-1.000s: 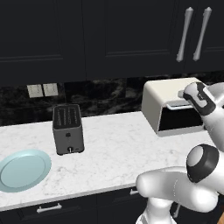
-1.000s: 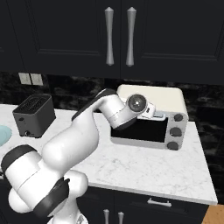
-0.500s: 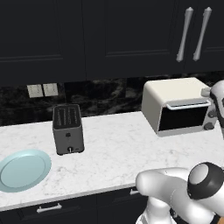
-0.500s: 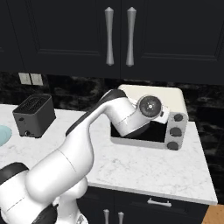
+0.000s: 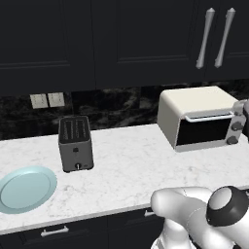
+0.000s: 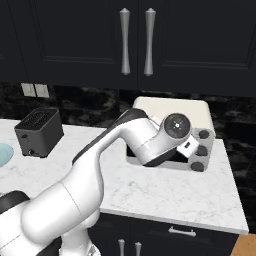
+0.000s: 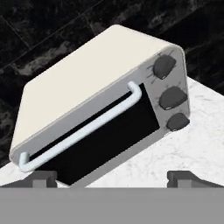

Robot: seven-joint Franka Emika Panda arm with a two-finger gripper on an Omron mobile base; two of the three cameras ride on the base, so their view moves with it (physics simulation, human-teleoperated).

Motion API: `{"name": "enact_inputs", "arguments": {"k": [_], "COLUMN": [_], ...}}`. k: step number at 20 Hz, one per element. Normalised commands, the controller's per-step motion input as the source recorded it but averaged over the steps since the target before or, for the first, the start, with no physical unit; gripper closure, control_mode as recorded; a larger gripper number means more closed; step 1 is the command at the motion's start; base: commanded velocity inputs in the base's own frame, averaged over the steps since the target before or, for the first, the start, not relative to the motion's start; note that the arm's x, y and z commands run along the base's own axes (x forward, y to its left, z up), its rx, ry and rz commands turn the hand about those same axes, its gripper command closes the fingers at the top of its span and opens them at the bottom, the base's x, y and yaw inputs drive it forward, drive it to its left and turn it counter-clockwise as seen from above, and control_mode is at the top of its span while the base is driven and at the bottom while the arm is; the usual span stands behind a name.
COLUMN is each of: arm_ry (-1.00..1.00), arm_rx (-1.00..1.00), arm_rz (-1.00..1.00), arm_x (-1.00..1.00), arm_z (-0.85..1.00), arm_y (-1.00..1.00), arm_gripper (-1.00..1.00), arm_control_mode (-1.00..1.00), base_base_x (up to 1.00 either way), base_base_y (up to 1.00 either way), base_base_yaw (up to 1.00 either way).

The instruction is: Pick up the kebab skewer and baguette bread, and place them inside the toaster oven. Close the toaster oven door and start by setting the timer.

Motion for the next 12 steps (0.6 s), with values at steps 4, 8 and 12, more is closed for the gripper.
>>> {"name": "enact_inputs", "arguments": {"k": [4, 8, 12], "arm_ry": [0.02, -0.02, 0.00], "arm_rx": [0.42, 0.64, 0.38], "arm_rz": [-0.08, -0.08, -0.14], "arm_x": [0.13, 0.00, 0.67], "arm_z": [-0.76, -0.83, -0.44], "arm_y": [-0.09, -0.50, -0.45], "arm_gripper": [-1.00, -1.00, -1.00], "arm_control_mode": [-1.00, -1.00, -1.00], "base_base_x": [0.00, 0.00, 0.00], "base_base_y": [0.00, 0.00, 0.00], "base_base_yaw": [0.00, 0.00, 0.00]}}
